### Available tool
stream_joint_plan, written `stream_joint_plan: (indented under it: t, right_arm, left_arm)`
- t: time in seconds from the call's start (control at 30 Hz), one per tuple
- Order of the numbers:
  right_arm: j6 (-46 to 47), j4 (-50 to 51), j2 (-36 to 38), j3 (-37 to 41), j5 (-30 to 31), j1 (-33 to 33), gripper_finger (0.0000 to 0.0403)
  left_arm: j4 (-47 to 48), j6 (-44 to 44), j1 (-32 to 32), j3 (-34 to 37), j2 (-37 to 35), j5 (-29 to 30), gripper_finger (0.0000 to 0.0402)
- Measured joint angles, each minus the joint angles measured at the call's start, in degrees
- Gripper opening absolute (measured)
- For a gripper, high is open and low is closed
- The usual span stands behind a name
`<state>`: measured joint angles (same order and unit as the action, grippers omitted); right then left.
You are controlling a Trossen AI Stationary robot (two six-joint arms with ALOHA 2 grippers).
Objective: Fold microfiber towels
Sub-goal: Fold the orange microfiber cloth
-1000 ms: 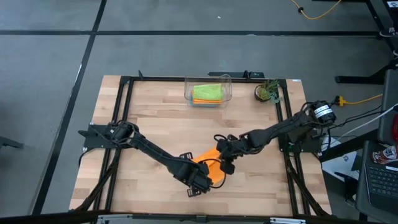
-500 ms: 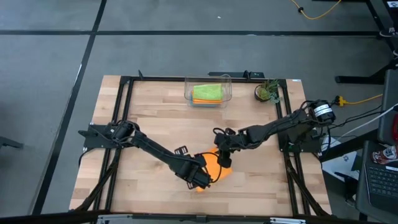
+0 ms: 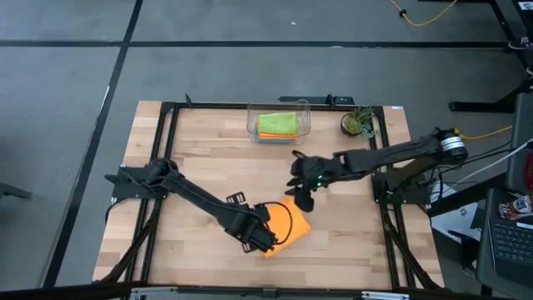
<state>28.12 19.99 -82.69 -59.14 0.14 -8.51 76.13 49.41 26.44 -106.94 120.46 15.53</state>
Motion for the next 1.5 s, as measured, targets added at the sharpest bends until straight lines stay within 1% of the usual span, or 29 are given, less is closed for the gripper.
stream_joint_plan:
  t: [0.2,0.37,0.47,0.57,0.63,0.67,0.87,1.0,1.07,1.13,1.23,1.37,1.5]
  right_arm:
    - [-0.1,-0.8,10.1,-1.9,0.3,0.1,0.0154]
    - [-1.6,-1.9,16.6,-2.3,0.6,0.1,0.0153]
    - [-10.1,-1.8,17.8,-2.3,-2.8,0.1,0.0153]
    - [-18.3,-1.7,17.9,-2.3,-8.8,0.0,0.0153]
    - [-19.4,-1.9,17.5,-2.3,-12.2,-0.7,0.0153]
    - [-19.1,-1.9,17.2,-2.3,-12.5,-1.3,0.0153]
    - [-14.9,-0.7,13.4,-2.3,-12.8,-6.4,0.0153]
    - [-14.4,-0.9,8.4,-2.3,-12.7,-10.7,0.0153]
    - [-13.1,-1.0,5.0,-2.3,-11.7,-12.9,0.0153]
    - [-11.8,-1.0,0.8,-2.2,-9.1,-14.9,0.0153]
    - [-8.9,-3.1,-5.6,-2.2,-2.2,-16.9,0.0153]
    - [-3.5,-6.5,-13.1,-2.2,5.2,-17.5,0.0153]
    - [0.6,-7.6,-18.3,-2.2,8.3,-17.3,0.0153]
  left_arm:
    - [7.8,3.6,1.4,0.0,-6.9,1.1,0.0153]
    - [7.0,2.6,1.9,0.0,-11.3,4.1,0.0155]
    - [5.5,0.6,1.9,-0.1,-12.0,6.1,0.0156]
    - [5.1,-1.7,1.7,0.0,-12.0,6.4,0.0156]
    - [5.1,-1.8,1.6,0.0,-12.0,6.4,0.0156]
    - [5.1,-1.8,1.5,0.0,-12.0,6.4,0.0156]
    - [4.2,-2.0,1.7,0.0,-12.5,6.5,0.0154]
    - [4.3,-2.9,1.8,0.0,-12.5,6.5,0.0155]
    - [4.4,-3.4,1.8,0.0,-12.5,6.5,0.0155]
    - [4.4,-3.5,1.5,0.0,-12.5,6.5,0.0153]
    - [4.4,-3.1,0.9,0.0,-12.5,6.5,0.0153]
    - [6.0,-3.0,0.6,0.0,-12.5,5.8,0.0154]
    - [9.1,-1.0,0.7,-1.7,-13.6,2.0,0.0152]
